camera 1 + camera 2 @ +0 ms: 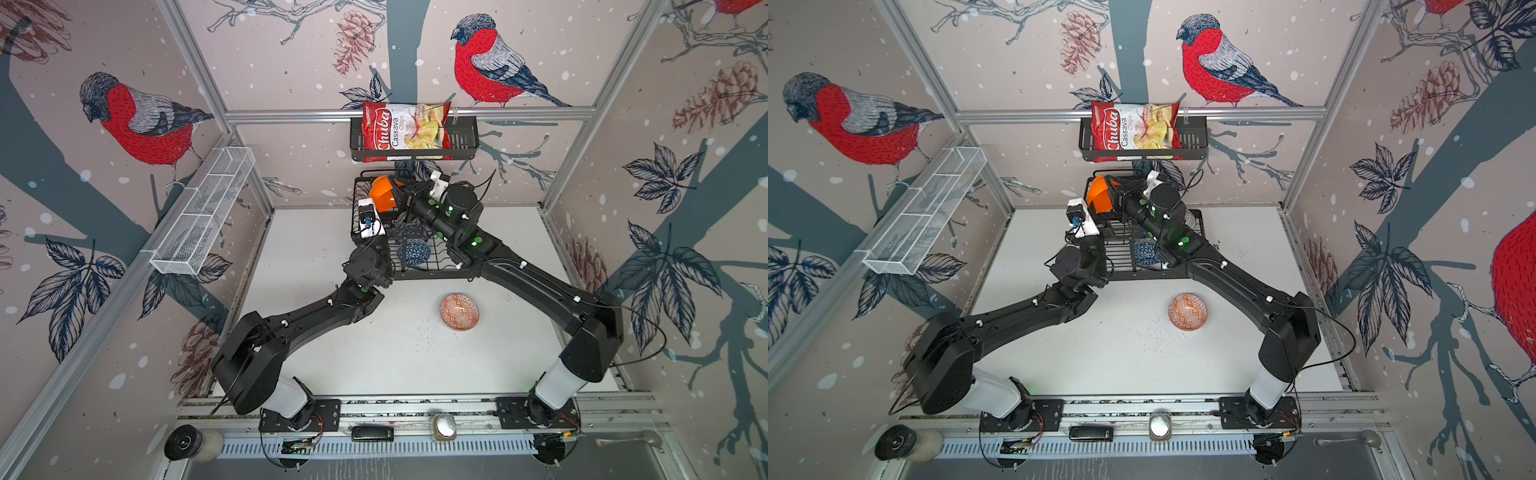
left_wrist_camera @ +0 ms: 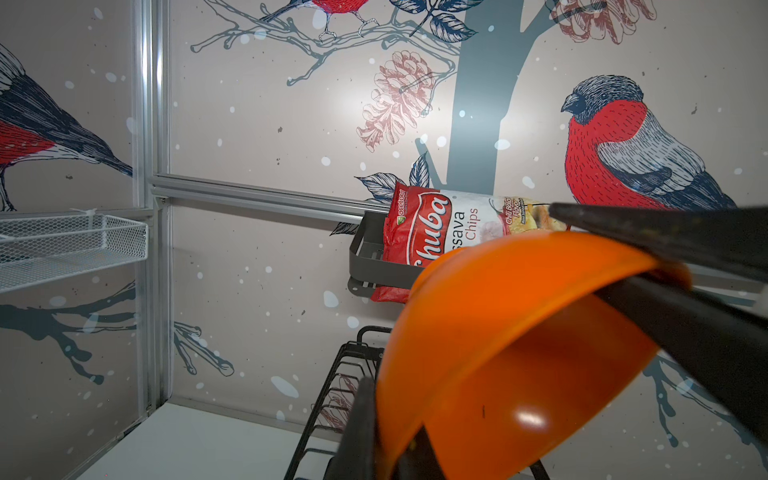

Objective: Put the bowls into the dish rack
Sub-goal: 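Carry the orange bowl with the right gripper while the left gripper releases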

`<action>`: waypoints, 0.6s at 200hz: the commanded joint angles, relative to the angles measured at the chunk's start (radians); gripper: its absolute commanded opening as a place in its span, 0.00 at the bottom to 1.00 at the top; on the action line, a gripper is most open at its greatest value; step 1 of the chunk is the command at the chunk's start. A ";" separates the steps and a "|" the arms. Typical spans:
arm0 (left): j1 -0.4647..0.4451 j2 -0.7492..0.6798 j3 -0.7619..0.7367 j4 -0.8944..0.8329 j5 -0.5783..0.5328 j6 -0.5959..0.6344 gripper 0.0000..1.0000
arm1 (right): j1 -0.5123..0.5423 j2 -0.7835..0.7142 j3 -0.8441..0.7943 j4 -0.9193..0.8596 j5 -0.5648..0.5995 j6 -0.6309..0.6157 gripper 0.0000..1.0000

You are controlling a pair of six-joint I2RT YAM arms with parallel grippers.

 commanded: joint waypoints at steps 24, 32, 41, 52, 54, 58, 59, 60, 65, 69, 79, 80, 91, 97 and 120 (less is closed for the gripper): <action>-0.006 -0.044 0.013 -0.017 0.060 -0.052 0.29 | -0.005 -0.023 -0.010 0.079 0.095 -0.085 0.00; -0.006 -0.045 0.015 -0.031 0.065 -0.051 0.33 | -0.006 -0.026 -0.010 0.092 0.094 -0.103 0.00; -0.005 -0.049 0.017 -0.048 0.065 -0.056 0.37 | -0.006 -0.030 -0.009 0.097 0.097 -0.122 0.00; -0.005 -0.057 0.012 -0.062 0.069 -0.064 0.42 | -0.010 -0.038 -0.008 0.095 0.102 -0.135 0.00; -0.006 -0.060 0.012 -0.066 0.070 -0.067 0.43 | -0.010 -0.038 -0.008 0.095 0.102 -0.138 0.00; -0.006 -0.063 0.009 -0.073 0.076 -0.071 0.44 | -0.012 -0.040 -0.009 0.098 0.101 -0.139 0.00; -0.006 -0.065 0.008 -0.075 0.078 -0.072 0.45 | -0.012 -0.041 -0.009 0.098 0.101 -0.140 0.00; -0.006 -0.066 0.008 -0.078 0.080 -0.074 0.46 | -0.013 -0.041 -0.009 0.098 0.100 -0.141 0.00; -0.006 -0.072 0.006 -0.091 0.088 -0.081 0.48 | -0.016 -0.042 -0.011 0.101 0.096 -0.144 0.00; -0.006 -0.076 0.003 -0.103 0.097 -0.085 0.49 | -0.019 -0.043 -0.012 0.104 0.093 -0.143 0.00; -0.005 -0.086 0.004 -0.132 0.118 -0.092 0.55 | -0.027 -0.049 -0.022 0.116 0.083 -0.140 0.00; -0.004 -0.087 0.005 -0.135 0.120 -0.092 0.56 | -0.027 -0.049 -0.023 0.118 0.083 -0.140 0.00; -0.005 -0.095 0.005 -0.168 0.130 -0.102 0.62 | -0.033 -0.057 -0.041 0.142 0.077 -0.139 0.00; -0.006 -0.101 0.001 -0.182 0.132 -0.106 0.66 | -0.038 -0.063 -0.049 0.150 0.072 -0.141 0.00; -0.006 -0.132 -0.008 -0.236 0.142 -0.121 0.84 | -0.058 -0.093 -0.092 0.170 0.070 -0.168 0.00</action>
